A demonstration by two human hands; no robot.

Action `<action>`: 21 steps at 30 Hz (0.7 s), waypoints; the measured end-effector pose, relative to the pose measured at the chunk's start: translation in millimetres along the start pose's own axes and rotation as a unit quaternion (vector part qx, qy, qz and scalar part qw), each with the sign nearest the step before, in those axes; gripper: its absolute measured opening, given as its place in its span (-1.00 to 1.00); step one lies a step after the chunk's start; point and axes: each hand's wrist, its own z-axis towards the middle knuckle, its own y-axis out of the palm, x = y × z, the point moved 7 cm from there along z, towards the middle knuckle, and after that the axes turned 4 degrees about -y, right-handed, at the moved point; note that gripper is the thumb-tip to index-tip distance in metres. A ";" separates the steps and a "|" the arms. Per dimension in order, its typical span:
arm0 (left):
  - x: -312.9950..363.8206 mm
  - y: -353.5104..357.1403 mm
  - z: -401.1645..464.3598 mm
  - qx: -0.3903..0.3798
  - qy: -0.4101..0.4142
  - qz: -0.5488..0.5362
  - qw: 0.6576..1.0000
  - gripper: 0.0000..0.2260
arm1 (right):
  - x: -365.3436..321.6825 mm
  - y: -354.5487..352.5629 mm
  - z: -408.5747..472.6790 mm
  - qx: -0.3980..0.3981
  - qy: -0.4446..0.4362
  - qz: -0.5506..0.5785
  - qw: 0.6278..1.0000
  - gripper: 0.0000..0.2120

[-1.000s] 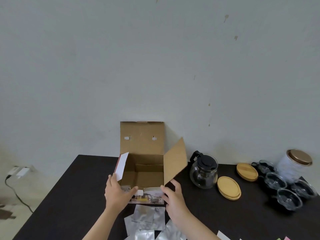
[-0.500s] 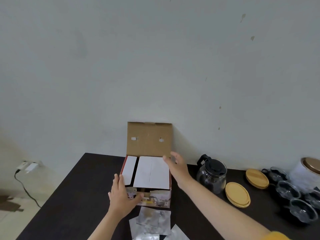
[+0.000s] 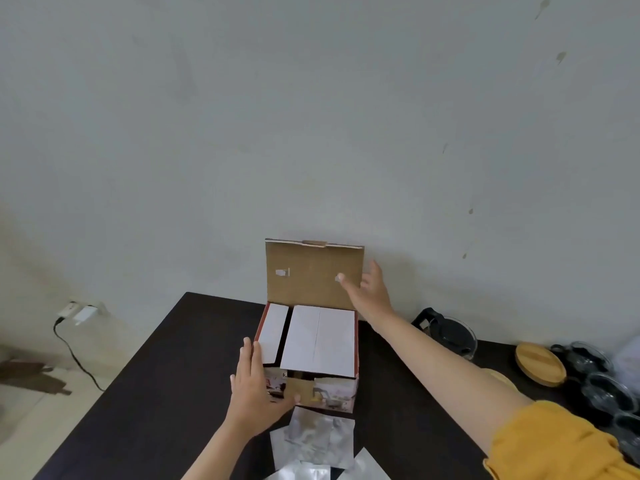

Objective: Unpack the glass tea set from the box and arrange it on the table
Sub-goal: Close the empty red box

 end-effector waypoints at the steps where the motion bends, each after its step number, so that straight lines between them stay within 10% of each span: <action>1: 0.3 -0.3 -0.2 0.002 0.002 -0.005 1.000 0.12 | -2.0 -0.4 -9.3 -0.009 -0.032 -0.010 0.999 -0.11; 14: -6.5 -8.4 -4.0 -0.002 -0.030 -0.211 0.977 0.32 | 54.5 14.8 -109.3 -0.092 -0.155 -0.157 0.971 -0.48; 21: -8.3 -22.6 -8.9 0.038 -0.060 -0.234 0.970 -0.28 | 83.0 18.1 -112.7 -0.115 -0.178 -0.233 0.949 -0.31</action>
